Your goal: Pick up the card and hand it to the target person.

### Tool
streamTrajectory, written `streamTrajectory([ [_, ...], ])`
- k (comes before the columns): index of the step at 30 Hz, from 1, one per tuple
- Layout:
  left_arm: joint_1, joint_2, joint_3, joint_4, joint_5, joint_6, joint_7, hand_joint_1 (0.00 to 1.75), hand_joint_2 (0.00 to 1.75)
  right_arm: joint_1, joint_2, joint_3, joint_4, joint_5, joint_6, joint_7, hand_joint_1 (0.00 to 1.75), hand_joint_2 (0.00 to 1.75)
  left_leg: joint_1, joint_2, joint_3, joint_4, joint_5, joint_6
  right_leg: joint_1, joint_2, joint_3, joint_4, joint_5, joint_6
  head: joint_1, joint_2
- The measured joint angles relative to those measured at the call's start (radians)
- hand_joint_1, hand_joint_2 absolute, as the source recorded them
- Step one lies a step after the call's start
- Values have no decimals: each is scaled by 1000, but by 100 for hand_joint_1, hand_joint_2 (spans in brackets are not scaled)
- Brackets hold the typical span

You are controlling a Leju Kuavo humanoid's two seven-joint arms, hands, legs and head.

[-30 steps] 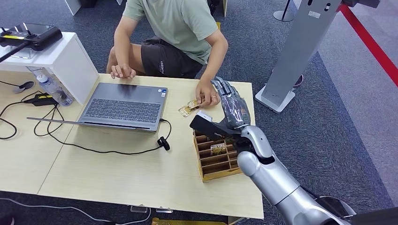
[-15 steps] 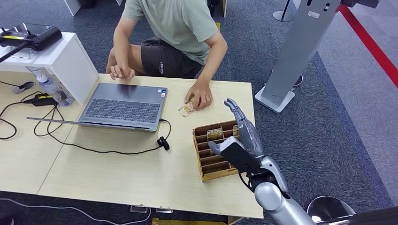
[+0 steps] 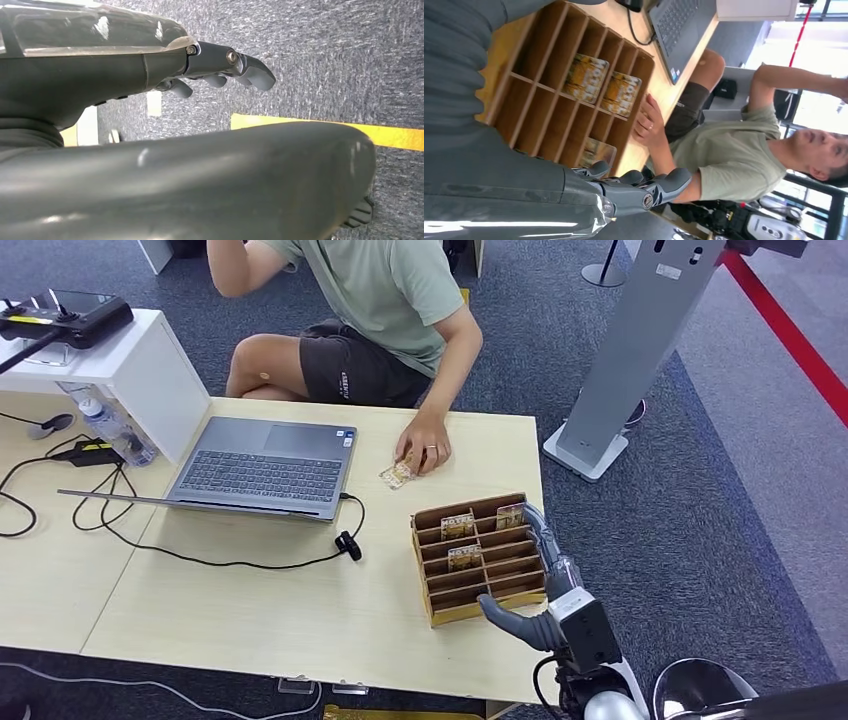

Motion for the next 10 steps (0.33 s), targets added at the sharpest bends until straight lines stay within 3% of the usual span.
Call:
streamTrajectory([
  [10,-2,-1,3,0,-7,-14,-7,0,0,28,-4,0,35,-31,-4,-23,0,175,0,0,0,0,0,0,0,0,0,0,0,0,0,0],
])
